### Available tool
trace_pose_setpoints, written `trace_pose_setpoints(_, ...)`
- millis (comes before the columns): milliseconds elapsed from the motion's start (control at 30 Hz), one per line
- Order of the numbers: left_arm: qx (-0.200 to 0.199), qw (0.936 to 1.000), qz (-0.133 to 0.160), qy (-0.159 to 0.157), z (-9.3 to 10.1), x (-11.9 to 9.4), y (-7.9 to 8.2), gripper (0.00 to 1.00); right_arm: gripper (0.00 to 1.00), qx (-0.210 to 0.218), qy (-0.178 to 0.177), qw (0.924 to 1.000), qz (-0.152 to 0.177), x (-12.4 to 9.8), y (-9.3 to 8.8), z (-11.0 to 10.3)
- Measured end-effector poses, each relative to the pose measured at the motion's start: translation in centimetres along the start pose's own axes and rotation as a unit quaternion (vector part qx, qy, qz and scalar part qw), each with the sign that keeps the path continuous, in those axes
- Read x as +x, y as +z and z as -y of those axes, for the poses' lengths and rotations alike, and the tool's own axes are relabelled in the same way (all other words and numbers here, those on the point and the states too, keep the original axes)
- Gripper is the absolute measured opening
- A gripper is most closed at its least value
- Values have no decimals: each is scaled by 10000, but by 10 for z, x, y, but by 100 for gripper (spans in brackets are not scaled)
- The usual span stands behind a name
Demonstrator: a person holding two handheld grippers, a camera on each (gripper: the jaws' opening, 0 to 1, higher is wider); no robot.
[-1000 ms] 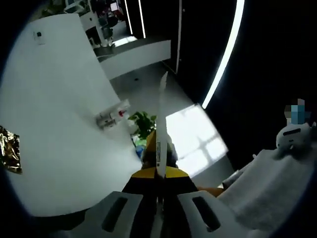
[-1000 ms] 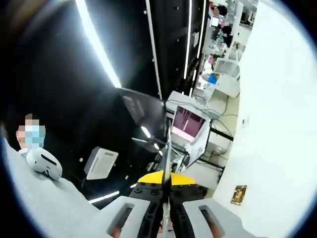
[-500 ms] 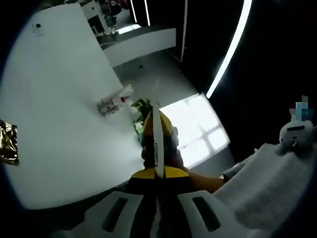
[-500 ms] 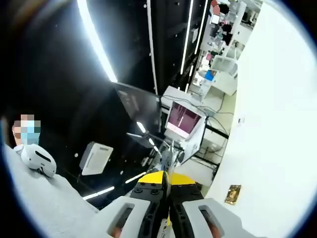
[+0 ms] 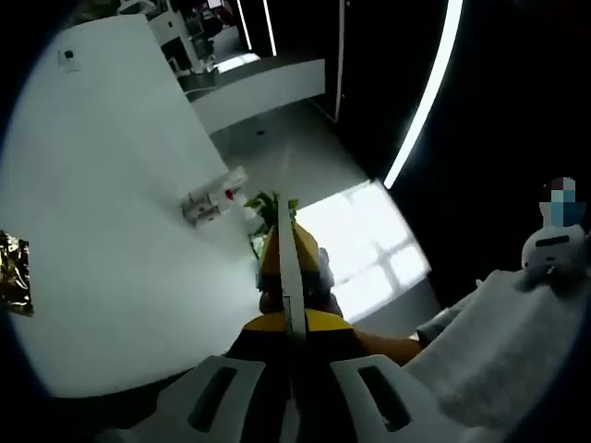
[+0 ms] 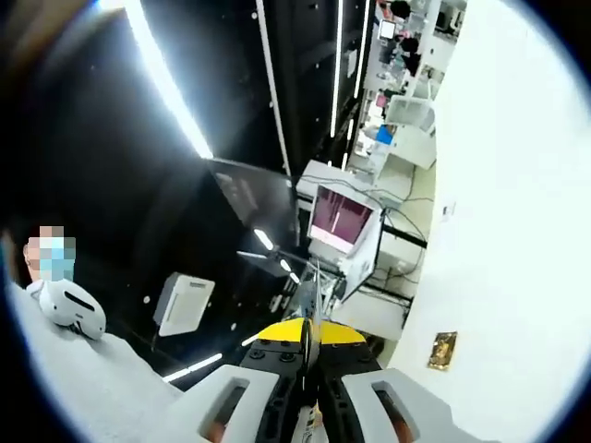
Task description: Arrange the skincare products in the storage area until every visible bottle or jar stands upright without overlapping.
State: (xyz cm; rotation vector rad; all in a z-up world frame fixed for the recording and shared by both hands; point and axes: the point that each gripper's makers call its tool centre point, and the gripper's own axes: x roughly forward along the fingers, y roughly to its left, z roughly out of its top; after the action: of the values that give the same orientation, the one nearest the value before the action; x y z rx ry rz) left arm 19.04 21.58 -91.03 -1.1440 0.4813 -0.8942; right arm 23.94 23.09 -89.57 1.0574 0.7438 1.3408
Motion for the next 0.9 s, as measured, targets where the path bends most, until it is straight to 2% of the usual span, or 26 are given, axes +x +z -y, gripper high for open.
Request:
trace_pose_setpoints(33,-57,9998,213,5,0,-2,7,0,2,-74,-101,9999,-7,0,0,4)
trace_pose_setpoints(67,-79,9993,352,-10,-1,-3,13,0,10,-137,-133,9998,17,0,1,5)
trace_pose_setpoints(100,-90,9991,406,-9,-1,-4,15,0,16,-88,-189,9998,47,-1,2,7)
trace_pose_setpoints(133,-108,9983,577,36,-2,-6,22,0,20,-30,-242,9997,41,-2,1,9)
trace_pose_setpoints(267,-23,9952,969,144,-2,-15,42,0,21,57,-330,9993,-192,-6,-12,14)
trace_pose_setpoints(300,-82,9933,1139,178,-4,-18,49,0,21,25,-343,9988,-340,-7,-20,14)
trace_pose_setpoints(400,-219,9903,1350,238,-8,-23,56,0,18,52,-283,9973,-680,-8,-39,10)
trace_pose_setpoints(467,-265,9897,1391,233,-10,-25,58,0,14,-83,-267,9953,-922,-7,-52,7)
trace_pose_setpoints(533,-272,9897,1380,269,-13,-24,58,0,5,-115,-190,9955,-918,-5,-54,4)
trace_pose_setpoints(567,-277,9896,1381,294,-14,-24,57,0,0,-61,-44,9959,-897,-5,-54,-1)
trace_pose_setpoints(600,-286,9891,1411,304,-16,-25,57,0,0,37,42,9968,-792,-3,-51,-4)
trace_pose_setpoints(633,-419,9874,1507,236,-15,-26,60,0,0,-29,11,9971,-760,-3,-50,-2)
trace_pose_setpoints(700,-405,9872,1531,181,-14,-25,60,0,0,-155,24,9972,-738,-3,-49,-2)
trace_pose_setpoints(733,-431,9869,1540,204,-15,-25,61,0,0,-191,23,9974,-694,-3,-47,-2)
trace_pose_setpoints(800,-238,9861,1588,433,-22,-25,62,0,0,-178,-18,9980,-613,-5,-43,1)
trace_pose_setpoints(900,-226,9865,1561,445,-22,-25,61,2,0,-202,-2,9983,-553,-6,-40,-1)
